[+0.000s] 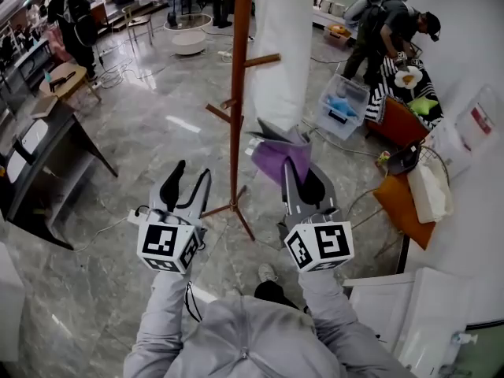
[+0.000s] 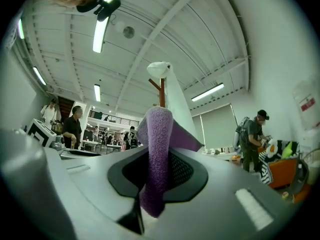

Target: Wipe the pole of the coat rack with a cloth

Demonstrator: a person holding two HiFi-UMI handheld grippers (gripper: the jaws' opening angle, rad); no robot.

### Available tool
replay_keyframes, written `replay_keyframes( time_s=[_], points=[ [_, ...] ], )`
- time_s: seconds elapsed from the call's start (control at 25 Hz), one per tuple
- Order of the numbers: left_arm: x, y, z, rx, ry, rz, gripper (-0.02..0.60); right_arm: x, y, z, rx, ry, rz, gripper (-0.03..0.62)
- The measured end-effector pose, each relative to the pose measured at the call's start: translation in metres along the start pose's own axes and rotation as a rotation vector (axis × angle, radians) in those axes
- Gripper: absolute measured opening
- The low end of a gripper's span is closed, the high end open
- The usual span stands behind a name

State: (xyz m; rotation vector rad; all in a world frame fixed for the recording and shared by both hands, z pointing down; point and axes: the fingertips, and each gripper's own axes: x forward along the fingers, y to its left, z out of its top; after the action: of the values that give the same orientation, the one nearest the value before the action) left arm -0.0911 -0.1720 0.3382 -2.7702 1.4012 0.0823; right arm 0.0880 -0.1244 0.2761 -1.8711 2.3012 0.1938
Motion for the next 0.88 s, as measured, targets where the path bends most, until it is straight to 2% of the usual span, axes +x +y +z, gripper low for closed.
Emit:
replay_keyframes(
  time_s=[0.24,0.44,0.64,0.88],
  points=[
    [0.005,0.025,-0.004,0.0,-0.002,0.058,0.23,0.054,0.013,0.055,-0.151,-0.161,0.063,0.054],
    [0.007,0.049,0.003,0.02,-0.024,0.144,0.23,0.097,0.02,0.087,-0.188,-0.273,0.114,0.054],
    [0.009,0.067,0.009,0.019,-0.039,0.227,0.23,0.14,0.017,0.096,-0.229,-0.309,0.138,0.054],
    [0.006,0.088,0.014,0.027,-0.041,0.306,0.23,0.192,0.017,0.085,-0.283,-0.287,0.146,0.054]
  ],
)
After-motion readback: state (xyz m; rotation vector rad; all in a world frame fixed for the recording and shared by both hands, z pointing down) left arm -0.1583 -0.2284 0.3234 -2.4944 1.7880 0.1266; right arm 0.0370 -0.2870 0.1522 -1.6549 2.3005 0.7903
